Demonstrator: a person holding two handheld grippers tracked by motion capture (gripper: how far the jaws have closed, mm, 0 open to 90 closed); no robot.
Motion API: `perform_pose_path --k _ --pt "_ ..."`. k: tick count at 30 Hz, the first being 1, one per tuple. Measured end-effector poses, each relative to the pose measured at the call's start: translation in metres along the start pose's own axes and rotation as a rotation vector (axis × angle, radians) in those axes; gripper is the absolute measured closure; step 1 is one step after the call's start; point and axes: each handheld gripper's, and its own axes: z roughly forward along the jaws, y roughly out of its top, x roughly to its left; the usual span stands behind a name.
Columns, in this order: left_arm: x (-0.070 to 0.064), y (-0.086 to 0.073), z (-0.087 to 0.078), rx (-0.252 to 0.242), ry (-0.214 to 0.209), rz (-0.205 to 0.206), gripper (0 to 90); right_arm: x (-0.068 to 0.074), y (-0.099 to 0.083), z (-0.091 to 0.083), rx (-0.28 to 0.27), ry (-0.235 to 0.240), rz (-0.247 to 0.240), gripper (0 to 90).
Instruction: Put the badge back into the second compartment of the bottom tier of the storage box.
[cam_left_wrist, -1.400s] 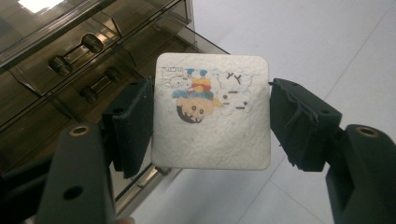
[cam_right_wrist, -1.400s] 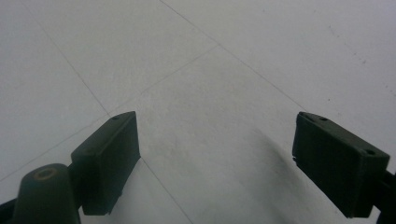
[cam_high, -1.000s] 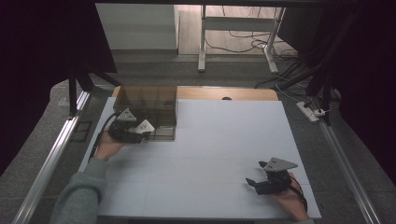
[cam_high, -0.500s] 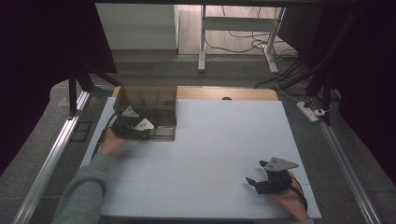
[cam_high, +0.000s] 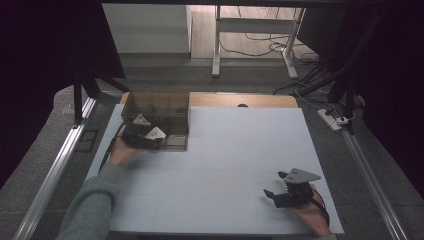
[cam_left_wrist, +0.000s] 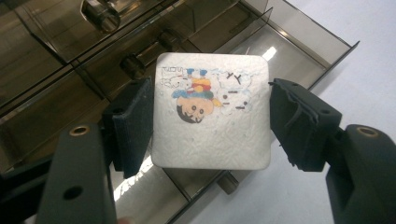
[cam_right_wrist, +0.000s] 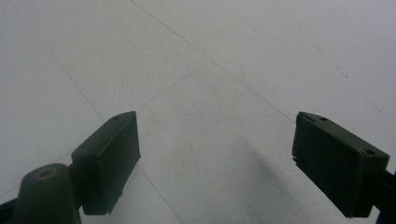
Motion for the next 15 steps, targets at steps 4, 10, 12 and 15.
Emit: perform_pose_path --k 4,10,12,15 --pt "-0.0024 0.0002 -0.0006 0.008 -0.007 0.002 33.1 -0.0004 0.0000 -0.0009 -0.003 -0.005 -0.001 15.2" --pt "-0.0022 -0.0001 -0.0006 0.010 0.005 -0.010 32.9 -0.0012 0.0001 -0.0016 -0.003 -0.003 -0.001 15.2" --pt "-0.0012 -0.0002 -0.0021 -0.001 0.006 -0.019 30.0 -0.0010 0.0002 -0.0017 -0.003 -0.003 -0.002 15.2" --pt "-0.0014 0.0000 -0.0050 -0.014 -0.015 -0.018 25.7 -0.0007 0.0008 -0.0024 -0.008 -0.003 0.000 15.2"
